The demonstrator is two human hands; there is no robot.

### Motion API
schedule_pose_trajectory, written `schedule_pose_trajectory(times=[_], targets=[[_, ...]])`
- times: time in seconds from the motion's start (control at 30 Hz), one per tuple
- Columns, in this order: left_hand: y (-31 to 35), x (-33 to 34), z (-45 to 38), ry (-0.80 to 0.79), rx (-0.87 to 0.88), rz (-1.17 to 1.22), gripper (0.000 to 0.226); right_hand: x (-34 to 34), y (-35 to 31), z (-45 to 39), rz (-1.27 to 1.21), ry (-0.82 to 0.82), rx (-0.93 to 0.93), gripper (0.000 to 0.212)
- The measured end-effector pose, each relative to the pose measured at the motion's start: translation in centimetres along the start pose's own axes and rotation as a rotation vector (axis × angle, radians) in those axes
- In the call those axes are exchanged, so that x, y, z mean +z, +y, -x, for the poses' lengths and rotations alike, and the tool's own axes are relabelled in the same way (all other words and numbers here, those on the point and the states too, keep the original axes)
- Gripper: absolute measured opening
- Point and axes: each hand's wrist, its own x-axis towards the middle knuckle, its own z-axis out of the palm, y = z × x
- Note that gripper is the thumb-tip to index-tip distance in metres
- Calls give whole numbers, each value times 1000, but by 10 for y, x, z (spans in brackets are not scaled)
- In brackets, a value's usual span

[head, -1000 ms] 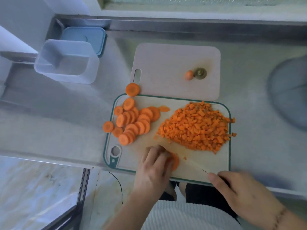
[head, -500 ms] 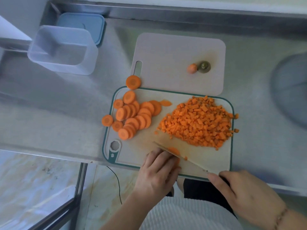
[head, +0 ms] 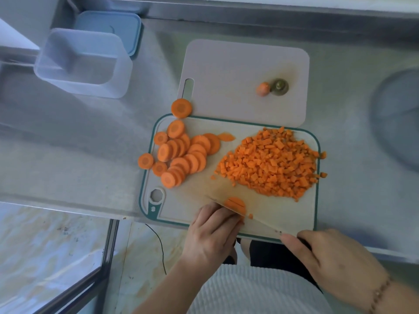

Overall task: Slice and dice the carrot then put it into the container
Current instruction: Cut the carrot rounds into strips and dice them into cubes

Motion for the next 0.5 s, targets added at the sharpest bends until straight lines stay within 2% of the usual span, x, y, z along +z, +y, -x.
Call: schedule_pose_trajectory(times=[0.1, 0.17, 0.33, 0.5], targets=[[1, 1, 1, 2, -20, 24, 8, 2, -9, -1, 40, -30, 20, 85], [1, 0, 1, -13, -29, 31, 9, 4, -21, -11, 79, 12, 4, 86], [5, -7, 0, -69, -17, 32, 14, 3, -31, -17, -18, 10, -29, 75], [1, -15, 5, -65, 8, 6, 15, 2, -17, 5, -13, -21, 14, 80]])
